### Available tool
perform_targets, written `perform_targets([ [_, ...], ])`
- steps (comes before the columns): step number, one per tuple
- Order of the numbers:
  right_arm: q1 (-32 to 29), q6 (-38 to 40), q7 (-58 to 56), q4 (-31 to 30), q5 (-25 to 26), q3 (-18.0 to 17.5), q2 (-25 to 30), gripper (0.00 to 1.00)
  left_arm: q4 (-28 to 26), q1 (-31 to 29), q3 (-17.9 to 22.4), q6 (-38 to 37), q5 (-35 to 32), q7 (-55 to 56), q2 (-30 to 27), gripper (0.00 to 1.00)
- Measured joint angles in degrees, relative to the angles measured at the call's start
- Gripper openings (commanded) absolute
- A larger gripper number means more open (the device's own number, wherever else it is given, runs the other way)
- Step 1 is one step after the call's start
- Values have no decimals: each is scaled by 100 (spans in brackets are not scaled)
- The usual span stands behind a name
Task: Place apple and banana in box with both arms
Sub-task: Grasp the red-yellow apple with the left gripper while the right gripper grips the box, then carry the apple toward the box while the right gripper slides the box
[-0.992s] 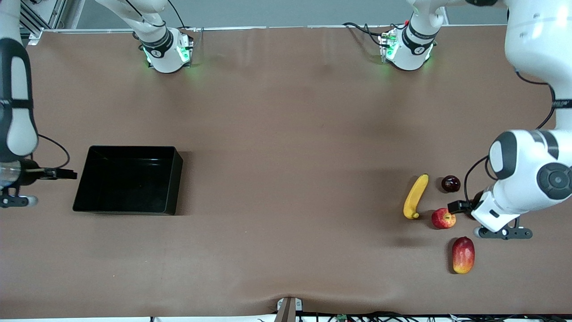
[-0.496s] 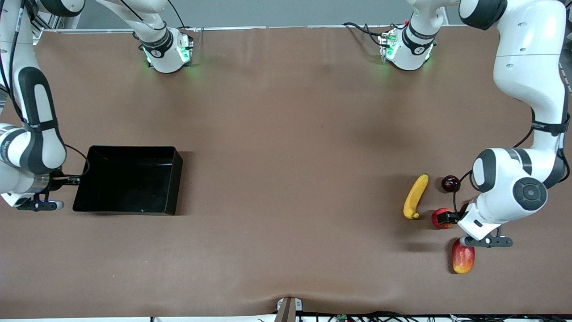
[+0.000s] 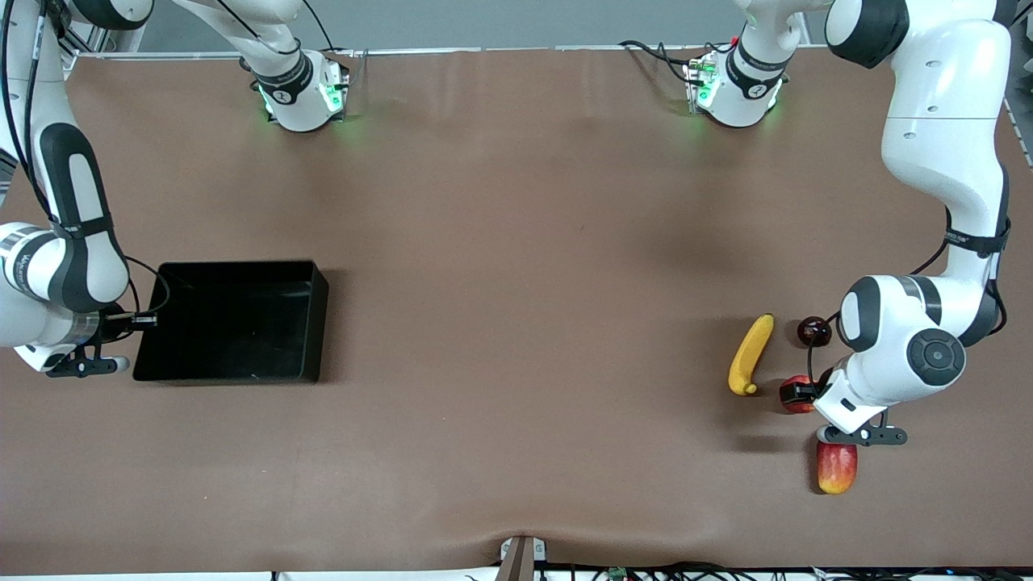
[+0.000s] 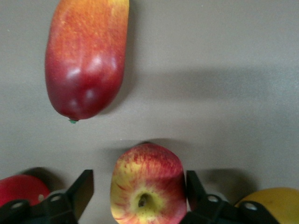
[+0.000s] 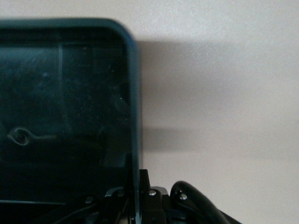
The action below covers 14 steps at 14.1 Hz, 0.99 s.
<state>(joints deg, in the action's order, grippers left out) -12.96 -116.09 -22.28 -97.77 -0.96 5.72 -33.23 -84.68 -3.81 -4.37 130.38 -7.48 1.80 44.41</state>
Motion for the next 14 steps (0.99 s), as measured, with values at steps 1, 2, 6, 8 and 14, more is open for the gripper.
perform_targets([
  [1,3,108,-12,34,-10,-13,6,0,-8,6,-8,1,0,0,7,11],
  [2,17,260,-12,122,-62,-31,12,0,-6,8,-10,3,0,-1,3,0],
  [6,320,1414,22,825,-830,-87,65,0,21,-1,-11,8,0,-148,-3,0],
  [8,613,1638,371,945,-1044,-109,124,0,64,-21,-10,0,0,-261,-70,0],
  [14,2435,1636,2278,1007,-1317,-162,133,0,154,-80,-32,-967,0,-445,-1032,0],
])
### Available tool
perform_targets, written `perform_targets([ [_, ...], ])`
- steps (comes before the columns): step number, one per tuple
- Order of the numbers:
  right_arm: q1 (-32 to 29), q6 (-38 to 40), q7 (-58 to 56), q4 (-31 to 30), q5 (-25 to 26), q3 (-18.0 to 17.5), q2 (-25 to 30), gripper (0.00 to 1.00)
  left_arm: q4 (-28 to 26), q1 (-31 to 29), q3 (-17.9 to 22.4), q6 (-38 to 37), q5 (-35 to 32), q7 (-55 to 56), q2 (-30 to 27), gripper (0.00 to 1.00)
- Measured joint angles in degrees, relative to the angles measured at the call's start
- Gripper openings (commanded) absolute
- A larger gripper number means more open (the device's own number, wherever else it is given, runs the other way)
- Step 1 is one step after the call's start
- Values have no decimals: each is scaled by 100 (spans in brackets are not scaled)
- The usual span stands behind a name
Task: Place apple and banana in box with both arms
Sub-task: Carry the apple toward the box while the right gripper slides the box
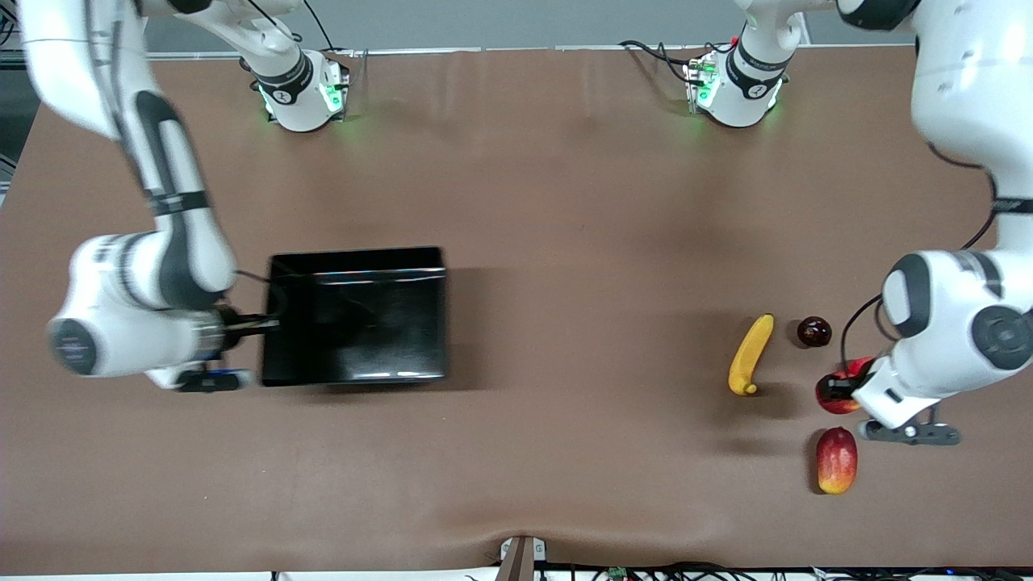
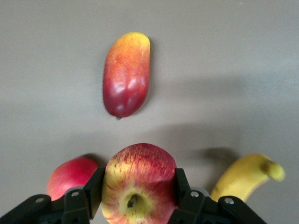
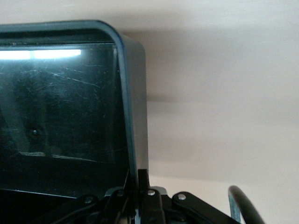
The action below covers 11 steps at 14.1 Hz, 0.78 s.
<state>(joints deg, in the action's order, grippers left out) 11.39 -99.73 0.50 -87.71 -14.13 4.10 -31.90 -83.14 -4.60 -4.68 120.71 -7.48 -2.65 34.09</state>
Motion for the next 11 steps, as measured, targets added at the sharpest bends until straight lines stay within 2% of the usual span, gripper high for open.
perform_targets([
  [6,1405,-1275,1273,35,-213,2,-252,0,-147,77,-776,-943,2,190,-1021,0],
  [8,1830,-1641,1960,227,-224,4,-537,0,-387,87,-1138,-968,3,631,-1180,0],
  [11,2250,-1708,2634,667,-231,12,-932,0,-707,127,-1801,-960,4,1662,-1211,0],
])
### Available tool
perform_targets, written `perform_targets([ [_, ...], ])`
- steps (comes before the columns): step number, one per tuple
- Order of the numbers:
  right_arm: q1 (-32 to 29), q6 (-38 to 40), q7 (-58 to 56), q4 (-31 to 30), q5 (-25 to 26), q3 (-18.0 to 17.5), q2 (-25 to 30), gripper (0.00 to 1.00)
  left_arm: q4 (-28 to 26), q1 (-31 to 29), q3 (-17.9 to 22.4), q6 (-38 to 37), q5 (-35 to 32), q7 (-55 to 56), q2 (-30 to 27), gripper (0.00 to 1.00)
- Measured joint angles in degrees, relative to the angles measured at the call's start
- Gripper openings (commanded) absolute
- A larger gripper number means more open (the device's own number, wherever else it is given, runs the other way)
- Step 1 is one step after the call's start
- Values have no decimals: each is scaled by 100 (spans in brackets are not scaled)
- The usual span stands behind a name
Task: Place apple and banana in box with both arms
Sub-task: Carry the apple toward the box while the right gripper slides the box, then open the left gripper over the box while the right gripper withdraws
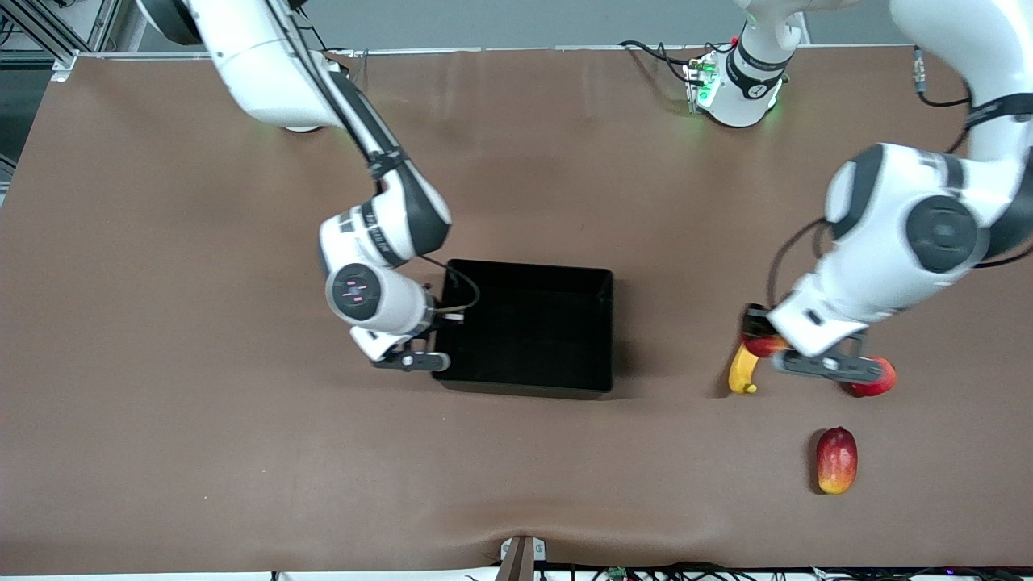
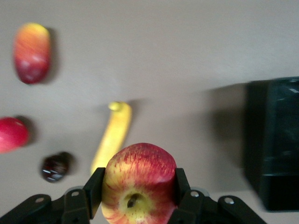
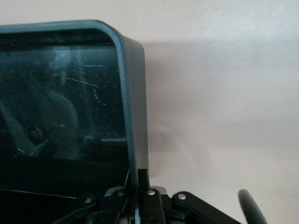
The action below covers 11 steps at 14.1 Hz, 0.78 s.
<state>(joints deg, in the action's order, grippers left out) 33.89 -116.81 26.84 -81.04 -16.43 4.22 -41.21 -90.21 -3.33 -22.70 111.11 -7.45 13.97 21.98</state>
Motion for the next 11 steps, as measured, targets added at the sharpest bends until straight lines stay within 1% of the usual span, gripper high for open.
perform_targets([
  [1,58,-6,57,77,-3,1,-79,6,-87,70,-161,10,0,357,12,0],
  [2,88,-21,81,114,-5,2,-137,92,-152,205,-249,39,-1,676,40,0],
  [3,93,-29,82,119,-8,3,-179,100,-198,397,-276,103,-2,958,92,0],
  [7,86,-54,80,204,-21,39,-224,100,-284,1155,-277,553,-47,1926,500,0],
  [9,4,-49,80,344,-31,82,-220,100,-290,1420,-274,876,-304,2338,759,0],
  [11,-198,-19,78,569,-37,105,-186,100,-285,1637,-275,1205,-724,2706,1043,0],
])
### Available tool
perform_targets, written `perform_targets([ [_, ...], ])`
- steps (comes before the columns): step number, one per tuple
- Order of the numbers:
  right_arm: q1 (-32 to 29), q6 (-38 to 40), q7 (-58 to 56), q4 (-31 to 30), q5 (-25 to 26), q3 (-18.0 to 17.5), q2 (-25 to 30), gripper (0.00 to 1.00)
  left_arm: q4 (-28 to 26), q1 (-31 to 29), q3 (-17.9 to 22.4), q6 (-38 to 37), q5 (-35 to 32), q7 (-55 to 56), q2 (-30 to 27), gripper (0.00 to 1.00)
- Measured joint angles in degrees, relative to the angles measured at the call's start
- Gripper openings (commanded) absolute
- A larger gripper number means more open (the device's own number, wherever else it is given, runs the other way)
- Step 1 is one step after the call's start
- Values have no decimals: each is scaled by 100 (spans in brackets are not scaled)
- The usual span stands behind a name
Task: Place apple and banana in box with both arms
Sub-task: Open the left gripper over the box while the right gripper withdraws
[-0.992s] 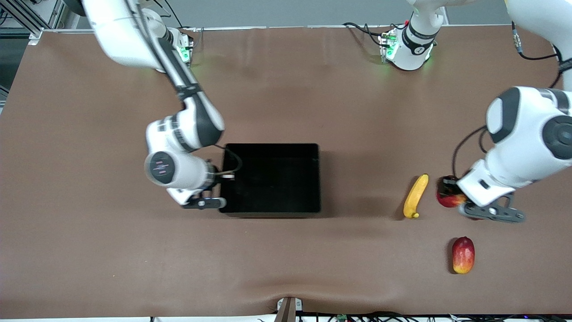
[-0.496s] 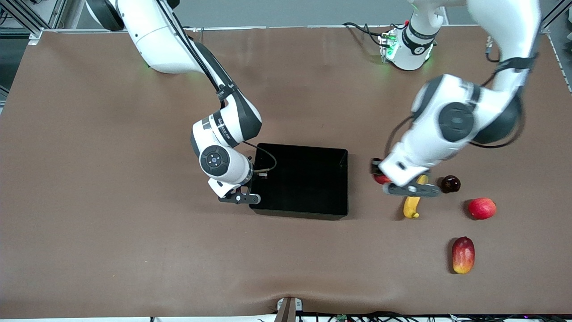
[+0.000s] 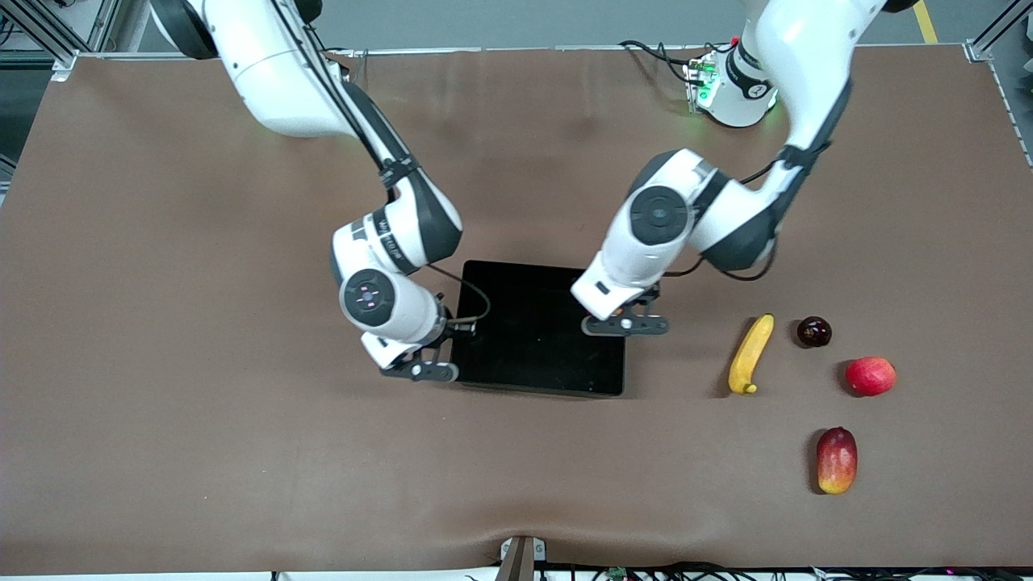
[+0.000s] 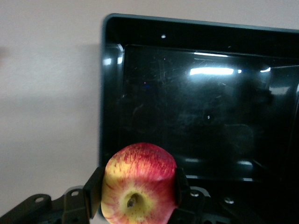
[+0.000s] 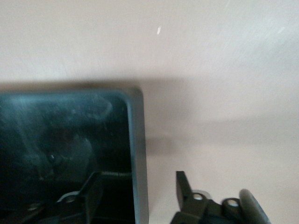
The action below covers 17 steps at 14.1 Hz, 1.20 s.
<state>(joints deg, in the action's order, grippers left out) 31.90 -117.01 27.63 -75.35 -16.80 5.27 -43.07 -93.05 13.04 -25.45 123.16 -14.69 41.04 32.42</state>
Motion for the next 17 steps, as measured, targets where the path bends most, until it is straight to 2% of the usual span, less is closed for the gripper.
perform_targets([
  [4,-486,822,-28,704,0,57,116,100,13,194,4,356,-554,492,547,0],
  [6,-785,1217,-120,1020,14,93,164,100,17,228,4,387,-613,513,746,0],
  [9,-1314,1560,-848,1214,67,117,424,100,24,287,6,390,-617,516,915,0],
  [10,-1484,1737,-1117,1226,143,120,565,100,25,307,7,390,-617,516,955,22],
  [11,-1658,1903,-1337,1229,194,122,688,100,30,330,11,390,-627,516,978,82],
  [12,-1845,2040,-1539,1232,223,123,789,100,43,343,13,387,-630,517,976,100],
  [15,-2376,2421,-2052,1245,301,128,1067,100,98,350,18,386,-657,517,973,100],
  [17,-2650,2690,-2445,1254,554,124,1309,100,242,324,25,229,-671,516,875,100],
])
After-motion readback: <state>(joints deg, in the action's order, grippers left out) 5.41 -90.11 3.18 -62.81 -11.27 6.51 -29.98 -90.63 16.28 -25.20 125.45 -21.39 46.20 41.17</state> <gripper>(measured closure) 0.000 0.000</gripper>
